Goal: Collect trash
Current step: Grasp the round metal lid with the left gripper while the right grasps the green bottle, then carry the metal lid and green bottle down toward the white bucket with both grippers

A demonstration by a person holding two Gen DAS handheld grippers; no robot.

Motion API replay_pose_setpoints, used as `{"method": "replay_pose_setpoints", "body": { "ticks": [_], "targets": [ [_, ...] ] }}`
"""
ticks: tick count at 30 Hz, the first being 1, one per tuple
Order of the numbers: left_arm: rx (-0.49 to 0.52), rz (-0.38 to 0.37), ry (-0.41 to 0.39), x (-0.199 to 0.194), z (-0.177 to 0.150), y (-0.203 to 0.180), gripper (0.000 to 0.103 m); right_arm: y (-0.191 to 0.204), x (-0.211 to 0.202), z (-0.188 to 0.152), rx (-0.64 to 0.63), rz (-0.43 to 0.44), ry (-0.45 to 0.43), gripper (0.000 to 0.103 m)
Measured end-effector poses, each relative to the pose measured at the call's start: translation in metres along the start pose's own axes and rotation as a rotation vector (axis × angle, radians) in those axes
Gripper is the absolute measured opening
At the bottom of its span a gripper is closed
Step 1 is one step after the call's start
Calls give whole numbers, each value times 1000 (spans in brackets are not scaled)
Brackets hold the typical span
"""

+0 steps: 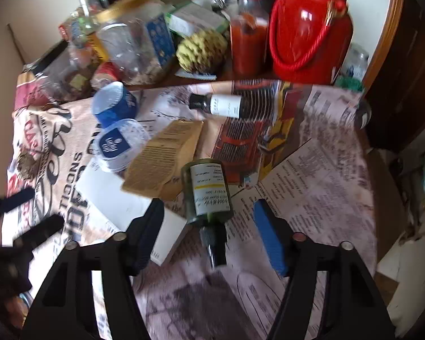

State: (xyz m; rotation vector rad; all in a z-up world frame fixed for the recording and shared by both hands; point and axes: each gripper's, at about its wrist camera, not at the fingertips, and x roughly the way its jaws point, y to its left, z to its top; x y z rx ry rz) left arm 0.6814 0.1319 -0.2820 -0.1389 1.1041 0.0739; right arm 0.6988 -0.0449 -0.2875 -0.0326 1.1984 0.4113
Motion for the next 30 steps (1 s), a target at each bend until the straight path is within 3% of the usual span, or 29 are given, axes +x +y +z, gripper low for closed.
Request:
{"method": "replay_pose_setpoints", "body": {
  "ticks": [3,7,9,22,26,30],
  "targets": [
    [4,-30,31,11,-5,-9,87,-4,13,0,3,16,30,50],
    [11,-81,69,19,-12,-23,87,-8,26,-1,25,41,65,49],
    [19,-91,83,21,-15,-28,87,-7,24,-3,27,43,50,39],
    [100,-38,150,30,-41,-52,87,-28,-26,-31,70,5,-6,39],
    [108,-26,141,29,-46,-51,72,-30,-34,-37,89,13,-7,39],
    [106,-30,133,33,-48,-52,71,-32,-46,-42,104,12,-23,39]
  ]
}}
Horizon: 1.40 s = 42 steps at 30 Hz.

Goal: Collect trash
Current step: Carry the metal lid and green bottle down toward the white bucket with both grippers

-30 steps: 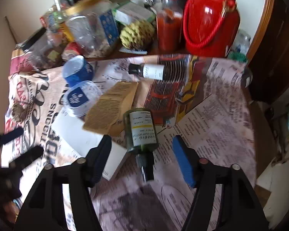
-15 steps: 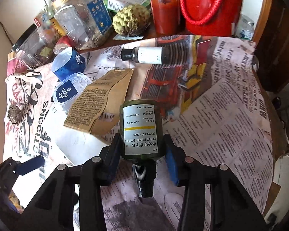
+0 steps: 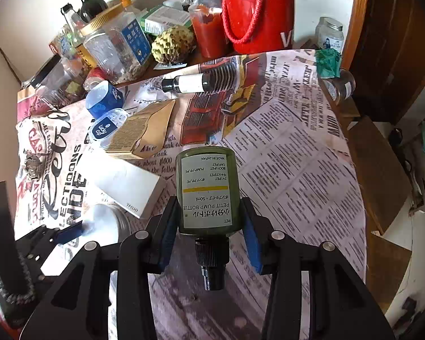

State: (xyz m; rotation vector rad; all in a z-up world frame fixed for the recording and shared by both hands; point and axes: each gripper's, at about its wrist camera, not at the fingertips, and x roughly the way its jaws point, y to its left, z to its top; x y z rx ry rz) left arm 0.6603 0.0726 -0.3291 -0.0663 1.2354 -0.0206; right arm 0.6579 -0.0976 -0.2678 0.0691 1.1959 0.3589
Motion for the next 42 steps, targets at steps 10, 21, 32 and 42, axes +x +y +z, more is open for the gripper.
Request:
{"method": "replay_pose_setpoints", "body": {
  "ticks": [10,21,32,42],
  "targets": [
    [-76,-14,-115,-43,9,3,71,-9,-46,-11,-7,15,-74,39],
    [-151,56,-404,-176,-3,-33,71,-20,-144,-32,-100,87,-234,39],
    [-151,101,-621,-295,-74,-86,71,-11,-241,-79,-203,121,-395,39],
    [-95,50,-730,-359,-152,-95,71,17,-289,-142,-191,109,-479,39]
  ]
}}
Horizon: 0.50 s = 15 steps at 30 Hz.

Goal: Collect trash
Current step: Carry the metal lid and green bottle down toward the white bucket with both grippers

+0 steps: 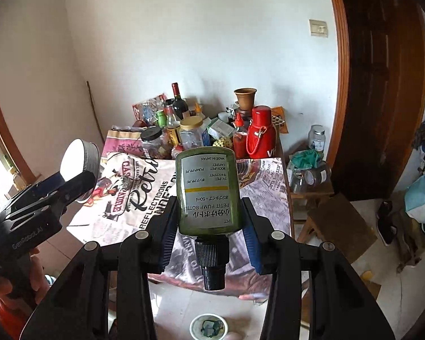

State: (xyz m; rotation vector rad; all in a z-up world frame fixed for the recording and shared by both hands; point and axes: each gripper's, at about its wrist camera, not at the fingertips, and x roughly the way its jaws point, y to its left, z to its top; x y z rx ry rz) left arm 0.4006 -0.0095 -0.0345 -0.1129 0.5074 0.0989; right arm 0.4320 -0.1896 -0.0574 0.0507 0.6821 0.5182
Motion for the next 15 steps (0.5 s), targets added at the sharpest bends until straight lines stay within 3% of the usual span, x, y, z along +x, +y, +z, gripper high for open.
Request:
{"method": "replay_pose_setpoints", "body": {
  "ticks": [3,15],
  "targets": [
    [20,-23,6,-27,-16,10,71,19,-13,-20,25,-18,-3,39],
    [37,-36,125,-103,-113,47,71,69,-46,-125,126,-41,130,39]
  ]
}}
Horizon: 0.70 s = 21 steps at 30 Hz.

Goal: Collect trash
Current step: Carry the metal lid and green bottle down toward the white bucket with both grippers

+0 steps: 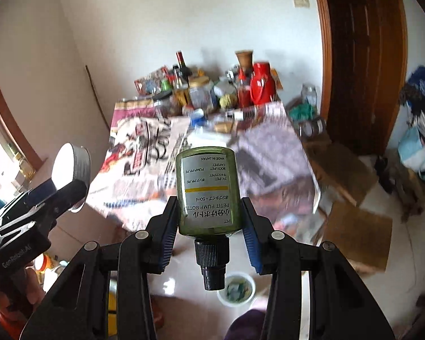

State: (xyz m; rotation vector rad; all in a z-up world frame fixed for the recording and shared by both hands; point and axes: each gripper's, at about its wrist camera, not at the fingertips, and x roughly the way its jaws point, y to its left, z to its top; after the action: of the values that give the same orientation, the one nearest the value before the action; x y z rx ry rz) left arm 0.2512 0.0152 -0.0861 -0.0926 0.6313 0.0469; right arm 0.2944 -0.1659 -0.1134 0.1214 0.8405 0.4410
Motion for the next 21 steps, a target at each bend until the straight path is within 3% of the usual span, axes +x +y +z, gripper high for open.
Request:
{"method": "replay_pose_setpoints", "body": {
  "ticks": [6,11,21],
  "targets": [
    [18,-31,55,-3,-30,-2,71,4,0,-28,19,-20,68,39],
    [-8,-53,119,18,-51,1,71,0,16,-42,6,-30,120,39],
    [-62,-15,287,115,-117,5,71,-38,102,-76,-21,-14,247,39]
  ]
}}
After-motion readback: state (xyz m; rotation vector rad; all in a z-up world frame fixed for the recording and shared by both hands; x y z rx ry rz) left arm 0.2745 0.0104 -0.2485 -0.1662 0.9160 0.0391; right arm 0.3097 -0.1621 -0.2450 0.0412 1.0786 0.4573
